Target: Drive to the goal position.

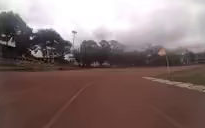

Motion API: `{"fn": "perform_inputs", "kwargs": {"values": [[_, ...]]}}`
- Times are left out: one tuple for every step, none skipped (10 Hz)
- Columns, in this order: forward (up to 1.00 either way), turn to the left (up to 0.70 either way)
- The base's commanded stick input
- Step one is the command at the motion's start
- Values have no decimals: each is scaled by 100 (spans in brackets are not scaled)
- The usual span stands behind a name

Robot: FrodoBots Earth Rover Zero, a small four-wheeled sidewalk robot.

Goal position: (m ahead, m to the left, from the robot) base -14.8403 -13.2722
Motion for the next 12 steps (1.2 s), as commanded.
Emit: {"fn": "perform_inputs", "kwargs": {"values": [[100, -18], [100, -27], [100, -27], [100, -27], [100, -27], [100, -21], [100, -14], [100, -7], [100, 0], [100, 0], [100, 0], [100, 0]]}}
